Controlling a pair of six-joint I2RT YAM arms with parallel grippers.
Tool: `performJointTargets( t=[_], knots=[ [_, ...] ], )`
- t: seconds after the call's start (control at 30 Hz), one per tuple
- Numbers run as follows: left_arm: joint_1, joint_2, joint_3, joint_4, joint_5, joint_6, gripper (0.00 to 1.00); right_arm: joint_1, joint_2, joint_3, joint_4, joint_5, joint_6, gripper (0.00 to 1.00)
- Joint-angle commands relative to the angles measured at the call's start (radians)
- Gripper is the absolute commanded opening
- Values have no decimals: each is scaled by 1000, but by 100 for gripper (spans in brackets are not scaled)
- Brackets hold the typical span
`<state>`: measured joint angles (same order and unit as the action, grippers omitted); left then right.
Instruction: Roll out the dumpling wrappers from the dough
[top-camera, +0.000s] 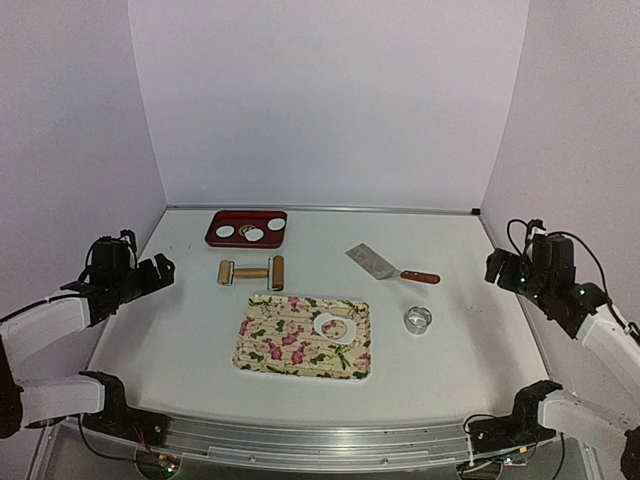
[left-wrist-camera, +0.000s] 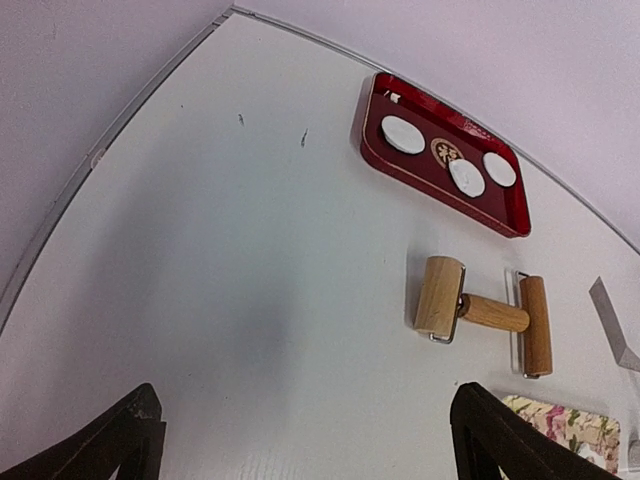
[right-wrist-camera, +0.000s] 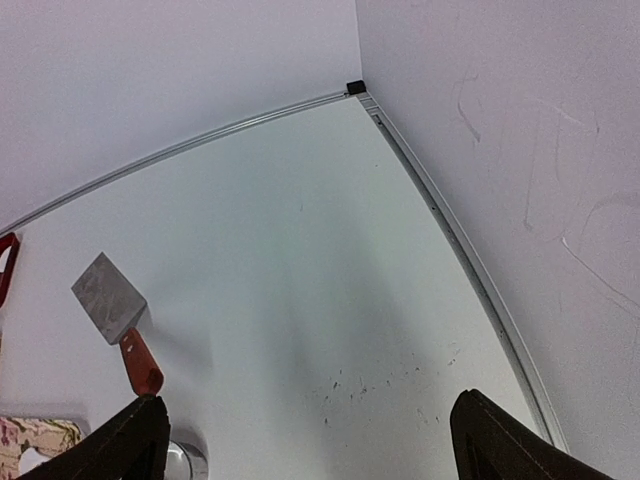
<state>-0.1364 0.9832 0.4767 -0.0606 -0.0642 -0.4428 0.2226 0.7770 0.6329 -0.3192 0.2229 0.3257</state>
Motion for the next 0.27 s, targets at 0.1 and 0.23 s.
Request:
performJointTargets(
  t=[0.1,0.23],
  knots=[
    [5,-41,-30,125,-33,37,100,-5,-87,-70,81,12,-14,98],
    [5,-56,-25,103,-40,28,99,-5,-74,-49,76,12,-32,98]
  ],
)
